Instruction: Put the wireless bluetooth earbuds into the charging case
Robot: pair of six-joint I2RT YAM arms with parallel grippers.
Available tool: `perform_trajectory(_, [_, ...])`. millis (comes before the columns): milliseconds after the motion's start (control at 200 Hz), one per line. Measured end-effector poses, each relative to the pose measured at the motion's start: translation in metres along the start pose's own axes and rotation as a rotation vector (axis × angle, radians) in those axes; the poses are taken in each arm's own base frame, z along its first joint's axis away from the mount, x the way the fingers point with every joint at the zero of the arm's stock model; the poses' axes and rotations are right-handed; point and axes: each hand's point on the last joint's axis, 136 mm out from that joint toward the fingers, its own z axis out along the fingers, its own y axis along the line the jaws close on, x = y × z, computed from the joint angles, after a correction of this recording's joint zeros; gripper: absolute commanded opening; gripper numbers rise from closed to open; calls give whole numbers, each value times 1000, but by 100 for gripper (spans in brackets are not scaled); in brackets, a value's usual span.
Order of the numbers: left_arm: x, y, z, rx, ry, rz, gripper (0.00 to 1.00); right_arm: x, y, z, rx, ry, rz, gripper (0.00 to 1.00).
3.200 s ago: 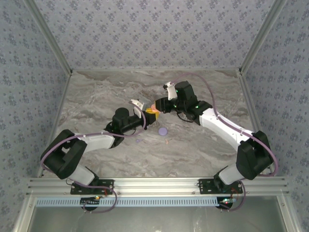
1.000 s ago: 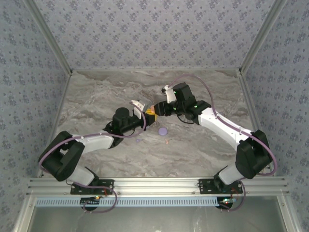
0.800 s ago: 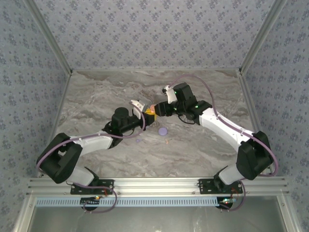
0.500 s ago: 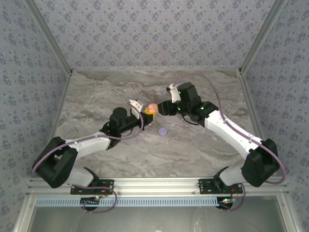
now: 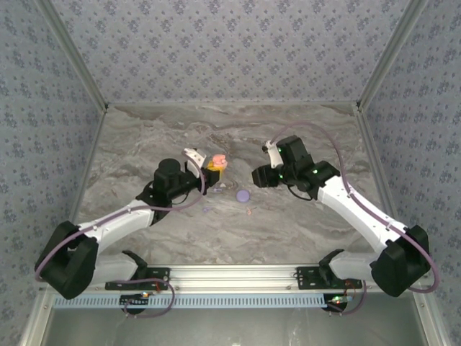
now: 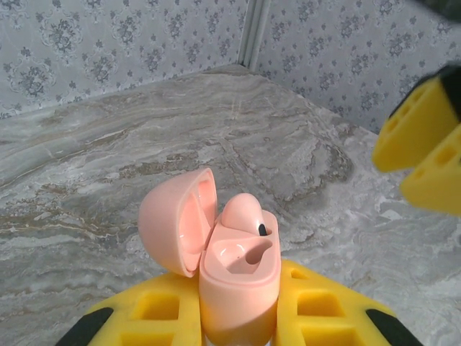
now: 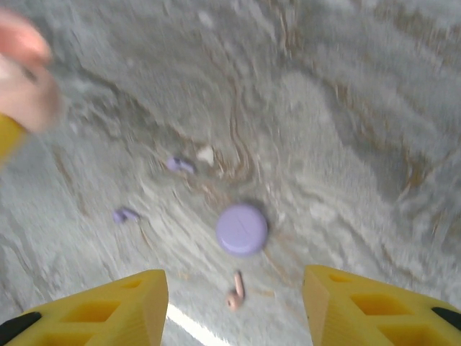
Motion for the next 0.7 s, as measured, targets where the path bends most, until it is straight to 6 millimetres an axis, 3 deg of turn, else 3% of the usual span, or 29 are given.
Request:
perform_trajectory(150, [-4,-6,-9,16,-9,28,19,48,-3,17,-6,127,19,52])
perform_trajectory(310, [-4,-13,-16,43,-14,46,18,83,3,28,-14,212,27,52])
perform_trajectory(430, [-3,-17,-19,61,-15,54,19,99,6,37,-16,251,42,52])
perform_trajectory(705, [1,-19,-25,68,-10,71,18,113,18,66,-25,303,58,49])
